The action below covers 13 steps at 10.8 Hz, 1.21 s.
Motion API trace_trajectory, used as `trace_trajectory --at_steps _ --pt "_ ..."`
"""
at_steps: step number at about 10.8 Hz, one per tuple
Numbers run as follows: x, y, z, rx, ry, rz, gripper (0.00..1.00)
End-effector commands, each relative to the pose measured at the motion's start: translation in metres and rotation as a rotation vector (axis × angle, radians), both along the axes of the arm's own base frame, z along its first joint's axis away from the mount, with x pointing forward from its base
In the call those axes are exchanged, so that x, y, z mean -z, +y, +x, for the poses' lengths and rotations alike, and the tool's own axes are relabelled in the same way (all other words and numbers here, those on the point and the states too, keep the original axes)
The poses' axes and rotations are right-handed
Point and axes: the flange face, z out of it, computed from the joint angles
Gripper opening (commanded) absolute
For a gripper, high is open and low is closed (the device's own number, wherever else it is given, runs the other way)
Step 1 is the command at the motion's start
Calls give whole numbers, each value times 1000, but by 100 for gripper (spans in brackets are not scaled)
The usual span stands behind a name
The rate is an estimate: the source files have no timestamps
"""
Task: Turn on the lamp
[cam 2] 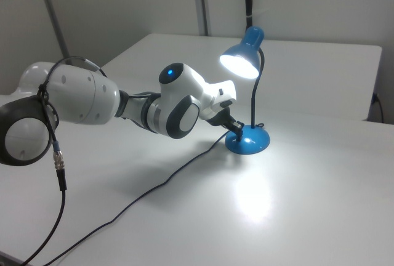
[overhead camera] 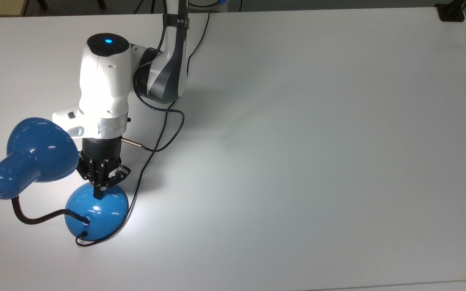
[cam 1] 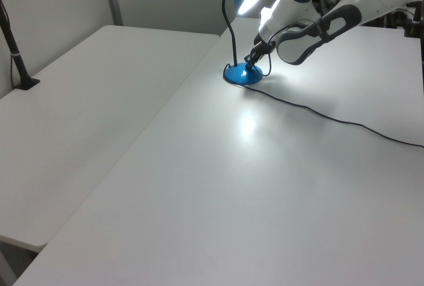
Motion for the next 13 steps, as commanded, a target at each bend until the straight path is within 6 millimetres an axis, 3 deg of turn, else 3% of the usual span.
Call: trace_trajectory --at_steps 1,4,9,11,13 --pt "15 -5 7 19 -39 0 0" --pt "-24 -6 -4 26 -74 14 0" --pt "-69 0 -59 43 -17 83 0" --pt "-101 13 -73 42 95 138 8" --pt "-147 26 -99 30 226 195 30"
